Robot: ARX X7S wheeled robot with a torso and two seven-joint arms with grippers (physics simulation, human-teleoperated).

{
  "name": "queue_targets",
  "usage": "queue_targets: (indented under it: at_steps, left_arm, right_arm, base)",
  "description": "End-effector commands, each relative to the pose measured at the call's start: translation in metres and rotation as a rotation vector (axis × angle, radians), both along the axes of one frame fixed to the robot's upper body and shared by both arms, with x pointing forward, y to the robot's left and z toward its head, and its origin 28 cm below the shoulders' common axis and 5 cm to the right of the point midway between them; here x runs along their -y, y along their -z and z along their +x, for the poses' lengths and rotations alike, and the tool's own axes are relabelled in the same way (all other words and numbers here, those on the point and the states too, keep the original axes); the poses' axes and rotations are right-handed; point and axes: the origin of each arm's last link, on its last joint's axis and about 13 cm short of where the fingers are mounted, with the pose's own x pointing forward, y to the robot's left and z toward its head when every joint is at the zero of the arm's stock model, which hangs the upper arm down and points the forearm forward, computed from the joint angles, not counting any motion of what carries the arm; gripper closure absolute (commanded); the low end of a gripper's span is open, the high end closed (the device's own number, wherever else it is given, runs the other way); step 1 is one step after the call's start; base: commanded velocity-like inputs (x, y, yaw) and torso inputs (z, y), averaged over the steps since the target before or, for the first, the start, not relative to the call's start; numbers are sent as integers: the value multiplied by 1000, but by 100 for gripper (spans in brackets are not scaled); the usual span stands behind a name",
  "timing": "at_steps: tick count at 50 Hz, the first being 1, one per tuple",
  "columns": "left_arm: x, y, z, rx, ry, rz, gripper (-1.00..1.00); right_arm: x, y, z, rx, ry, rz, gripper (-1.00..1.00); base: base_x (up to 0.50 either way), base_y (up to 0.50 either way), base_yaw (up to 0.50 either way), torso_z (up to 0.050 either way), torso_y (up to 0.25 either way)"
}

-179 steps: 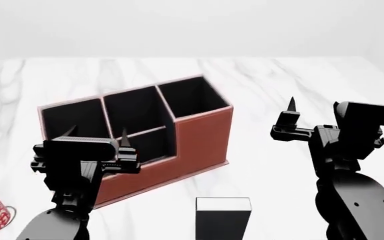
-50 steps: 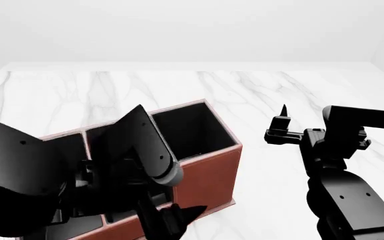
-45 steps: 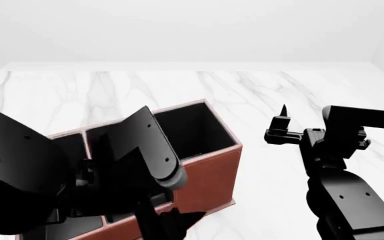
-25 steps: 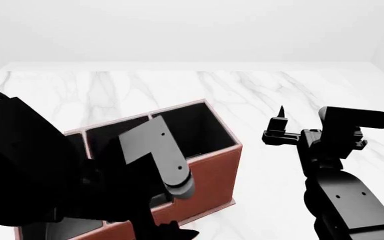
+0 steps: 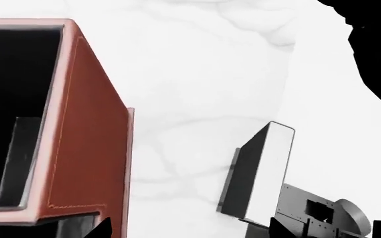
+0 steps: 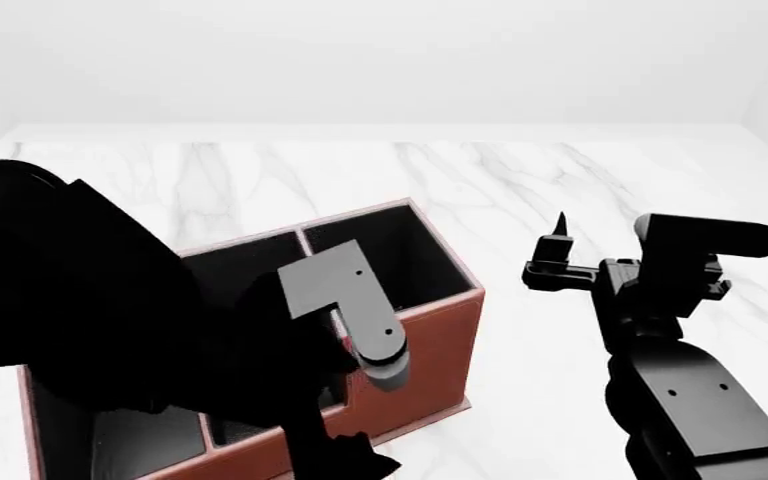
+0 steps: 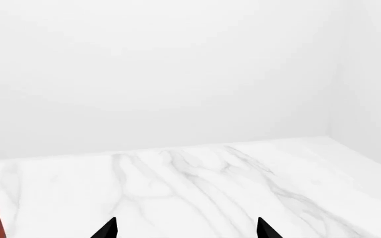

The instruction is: Pick up the book and place it in the left compartment of the caddy.

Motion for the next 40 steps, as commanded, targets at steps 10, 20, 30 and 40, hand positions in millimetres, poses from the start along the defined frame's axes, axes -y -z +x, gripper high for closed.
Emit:
queue_targets:
  at_steps: [10, 20, 30, 40]
  left_arm:
    - [11, 6, 3, -121, 126, -26, -100]
    - [18, 8, -5, -156, 192, -33, -100]
    - [21, 7, -11, -163, 206, -23, -100]
    - [25, 11, -10, -177, 220, -8, -100]
  right_arm:
    - [-1, 2, 2, -6, -3, -5, -100]
    - [-1, 2, 2, -6, -3, -6, -100]
    - [-2, 2, 3, -10, -3, -9, -100]
    - [-2, 3, 3, -10, -3, -7, -100]
  base:
    - [0, 0, 0, 0, 0]
    - [0, 0, 0, 0, 0]
    - [0, 0, 0, 0, 0]
    - [0, 0, 0, 0, 0]
